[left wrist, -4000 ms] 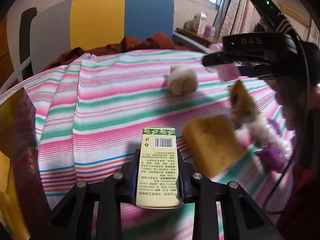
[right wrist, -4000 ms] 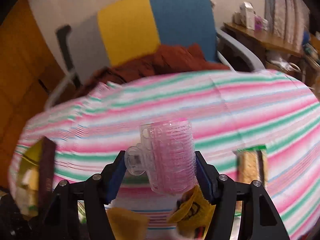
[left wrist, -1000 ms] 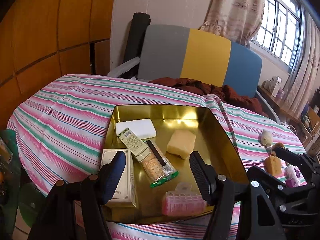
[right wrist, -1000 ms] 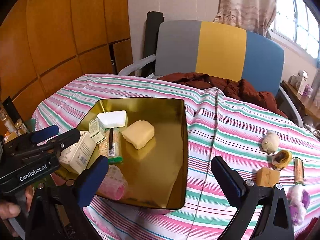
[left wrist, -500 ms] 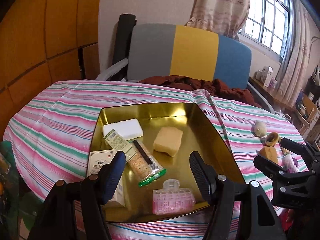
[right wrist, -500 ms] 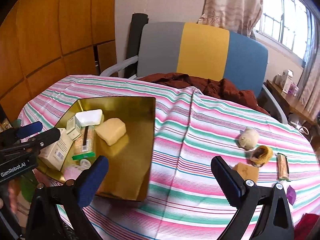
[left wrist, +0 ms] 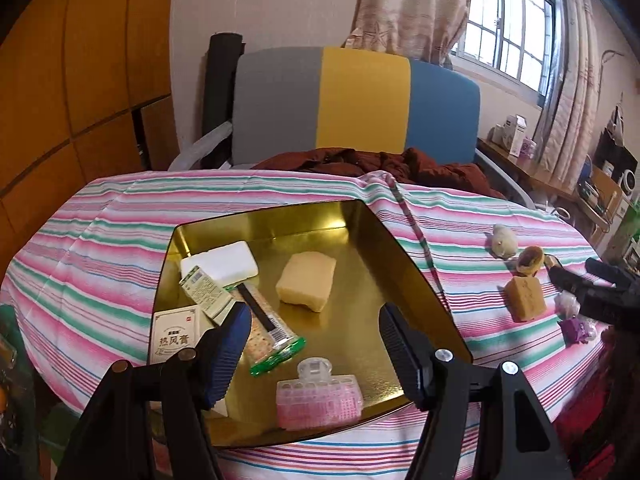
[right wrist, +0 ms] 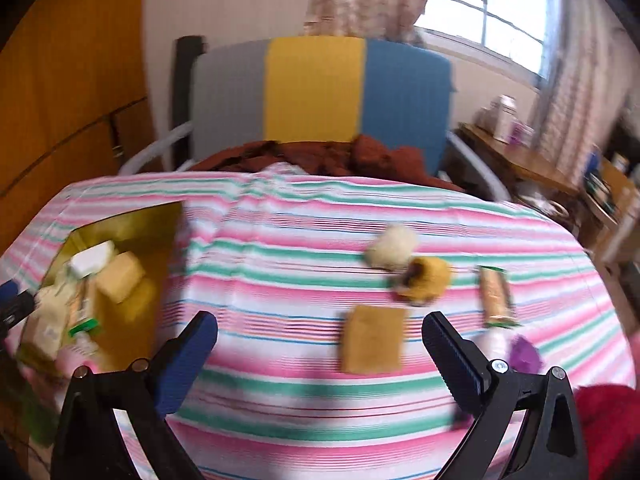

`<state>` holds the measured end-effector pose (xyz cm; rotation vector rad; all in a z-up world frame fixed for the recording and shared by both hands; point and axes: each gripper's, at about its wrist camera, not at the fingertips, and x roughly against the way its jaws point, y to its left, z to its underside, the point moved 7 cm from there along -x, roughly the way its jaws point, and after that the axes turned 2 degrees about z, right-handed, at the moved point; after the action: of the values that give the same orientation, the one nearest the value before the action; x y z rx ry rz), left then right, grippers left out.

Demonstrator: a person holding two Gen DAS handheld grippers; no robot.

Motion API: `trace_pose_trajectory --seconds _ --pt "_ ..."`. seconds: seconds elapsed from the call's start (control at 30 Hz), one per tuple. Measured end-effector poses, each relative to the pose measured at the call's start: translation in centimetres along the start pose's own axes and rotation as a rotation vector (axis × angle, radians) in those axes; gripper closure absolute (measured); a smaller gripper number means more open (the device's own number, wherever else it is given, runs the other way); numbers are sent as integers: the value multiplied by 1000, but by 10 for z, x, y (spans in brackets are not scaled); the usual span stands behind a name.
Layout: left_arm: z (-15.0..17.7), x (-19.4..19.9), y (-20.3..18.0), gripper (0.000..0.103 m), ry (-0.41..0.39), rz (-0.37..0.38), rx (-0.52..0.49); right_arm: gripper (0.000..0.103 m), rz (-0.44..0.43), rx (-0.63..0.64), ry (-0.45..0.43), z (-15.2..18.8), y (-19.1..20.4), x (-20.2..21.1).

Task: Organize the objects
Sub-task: 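Move both tools back toward the remaining items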

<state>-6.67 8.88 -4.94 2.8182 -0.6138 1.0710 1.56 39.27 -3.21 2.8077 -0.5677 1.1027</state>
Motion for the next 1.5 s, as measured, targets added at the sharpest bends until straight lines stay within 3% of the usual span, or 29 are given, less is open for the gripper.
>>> trace_pose_trajectory --seconds 0.17,0.33,0.53,0.77,0.83,1.0,1.3,1.5 --pt "-2 -2 -13 34 2 26 -25 0 107 -121 -5 -5 -71 4" --pt "-5 -4 -34 33 1 85 -57 0 161 -280 2 0 -136 8" --pt "-6 -8 -62 30 17 166 -81 0 166 -484 4 16 -190 6" --pt "-8 -16 -114 30 63 276 -154 0 78 -714 -3 39 -219 -9" --pt "-5 -19 -133 30 73 297 -194 0 45 -748 -59 37 -223 -3" --pt "5 -38 -176 30 126 352 -266 0 -8 -833 -95 42 -231 0" --pt "26 -82 -226 30 239 407 -327 0 -46 -810 -55 39 -224 -10" --pt "25 -104 -253 30 258 430 -327 0 -81 -821 -45 40 -224 -16"
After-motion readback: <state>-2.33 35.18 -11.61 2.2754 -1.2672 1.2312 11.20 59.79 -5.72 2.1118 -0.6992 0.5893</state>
